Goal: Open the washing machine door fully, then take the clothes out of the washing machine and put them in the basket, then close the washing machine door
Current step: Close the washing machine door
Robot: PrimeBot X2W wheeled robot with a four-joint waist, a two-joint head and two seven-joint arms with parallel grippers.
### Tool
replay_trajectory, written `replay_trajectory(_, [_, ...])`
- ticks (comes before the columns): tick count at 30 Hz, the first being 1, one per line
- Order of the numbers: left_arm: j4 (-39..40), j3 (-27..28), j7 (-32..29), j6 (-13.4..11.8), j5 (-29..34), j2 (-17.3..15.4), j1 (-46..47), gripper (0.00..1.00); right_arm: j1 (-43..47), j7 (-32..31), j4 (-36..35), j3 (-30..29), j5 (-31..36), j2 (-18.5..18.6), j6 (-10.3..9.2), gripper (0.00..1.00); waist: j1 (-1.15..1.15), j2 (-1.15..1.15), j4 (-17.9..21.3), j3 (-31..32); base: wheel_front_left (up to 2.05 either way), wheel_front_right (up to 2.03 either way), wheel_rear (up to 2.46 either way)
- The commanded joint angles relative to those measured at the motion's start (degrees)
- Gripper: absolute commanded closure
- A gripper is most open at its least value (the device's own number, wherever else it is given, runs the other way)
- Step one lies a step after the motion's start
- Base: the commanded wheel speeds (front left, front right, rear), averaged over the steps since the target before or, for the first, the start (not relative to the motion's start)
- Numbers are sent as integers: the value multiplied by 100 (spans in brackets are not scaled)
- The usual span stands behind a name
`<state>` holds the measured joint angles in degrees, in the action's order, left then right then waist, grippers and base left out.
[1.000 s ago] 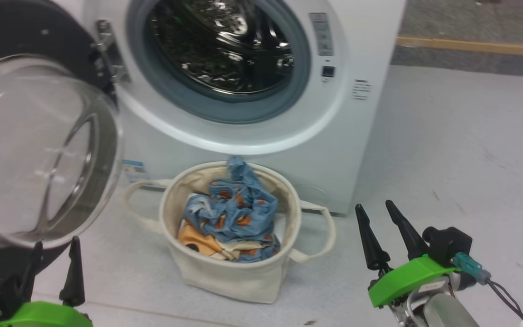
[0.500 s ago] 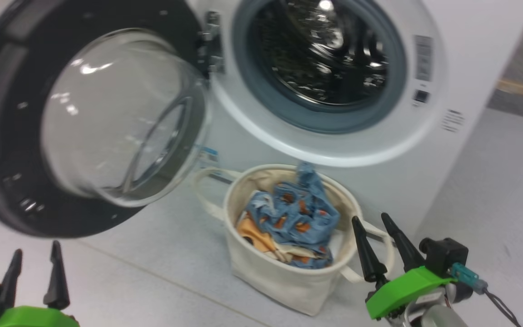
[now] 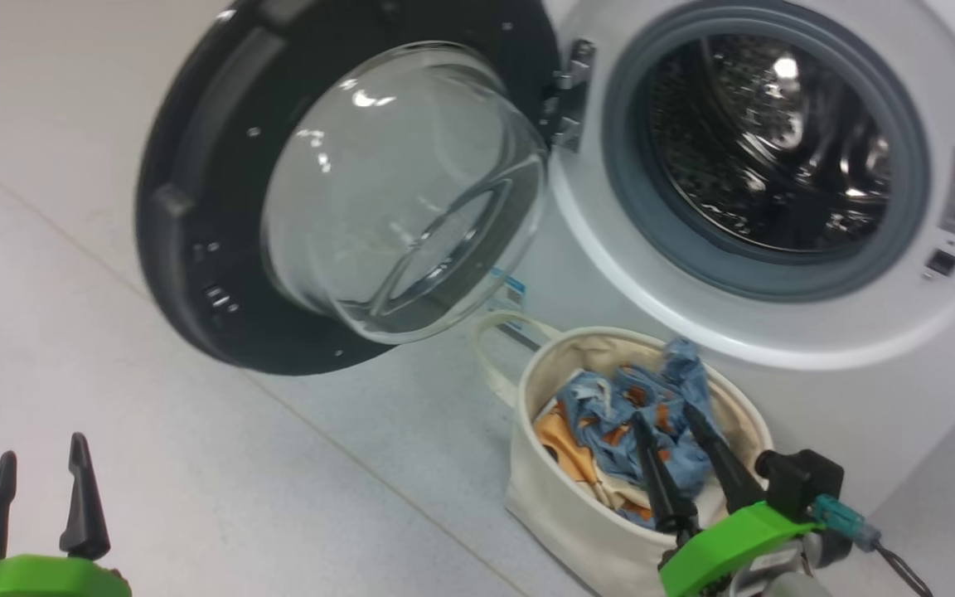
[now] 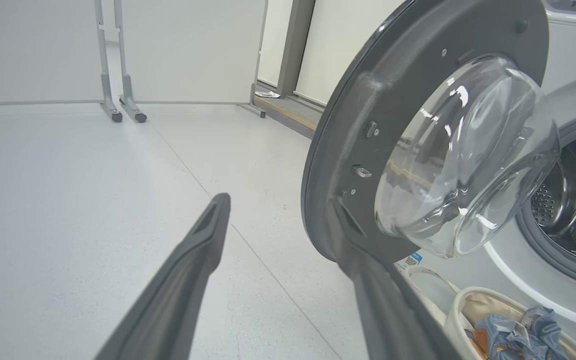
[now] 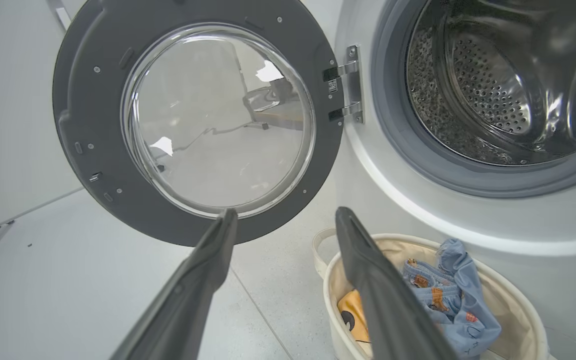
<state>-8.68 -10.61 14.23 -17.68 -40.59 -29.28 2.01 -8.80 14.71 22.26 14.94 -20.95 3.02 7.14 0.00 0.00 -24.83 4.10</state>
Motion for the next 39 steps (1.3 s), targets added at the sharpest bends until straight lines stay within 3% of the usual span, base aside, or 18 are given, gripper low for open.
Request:
replay_trajectory(1, [210, 313, 33, -40, -26, -213, 213, 0, -150, 29, -209, 161, -29, -14, 35, 0, 0, 0, -135, -64, 0, 0, 0])
replay_trajectory(12, [363, 608, 57, -72, -114, -164, 178, 0, -419, 29, -110, 369, -69, -14, 35, 0, 0, 0, -238, -246, 0, 0, 0])
replay_trajectory(21, [296, 960, 47, 207, -535, -107, 226, 0, -444, 29, -68, 360, -10, -14, 35, 0, 0, 0, -234, -354, 0, 0, 0])
replay_trajectory(22, [260, 1004, 28, 273, -628, -105, 255, 27, -453, 29, -67, 364, 0, -14, 35, 0, 0, 0, -234, -375, 0, 0, 0])
replay_trajectory(23, [213, 1045, -4, 347, -726, -108, 295, 82, -466, 29, -60, 369, 22, -14, 35, 0, 0, 0, -234, -398, 0, 0, 0])
replay_trajectory(24, [158, 1093, -40, 421, -829, -117, 347, 89, -483, 29, -47, 374, 49, -14, 35, 0, 0, 0, -234, -423, 0, 0, 0])
replay_trajectory(27, [-24, 1276, -172, 686, -1206, -145, 571, 100, -538, 29, -1, 387, 123, -14, 35, 0, 0, 0, -232, -470, 0, 0, 0])
replay_trajectory(31, [-242, 1480, -423, 1090, -1685, -267, 944, 100, -624, 29, 58, 388, 227, -14, 35, 0, 0, 0, -219, -551, 0, 0, 0])
replay_trajectory(37, [-783, 2025, -1287, 1679, -3082, -316, 1713, 100, -715, 29, 141, 391, 357, -14, 35, 0, 0, 0, -190, -655, 0, 0, 0])
replay_trajectory(39, [-903, 2092, -1483, 1760, -3314, -340, 1860, 100, -726, 29, 157, 389, 379, -14, 35, 0, 0, 0, -184, -671, 0, 0, 0])
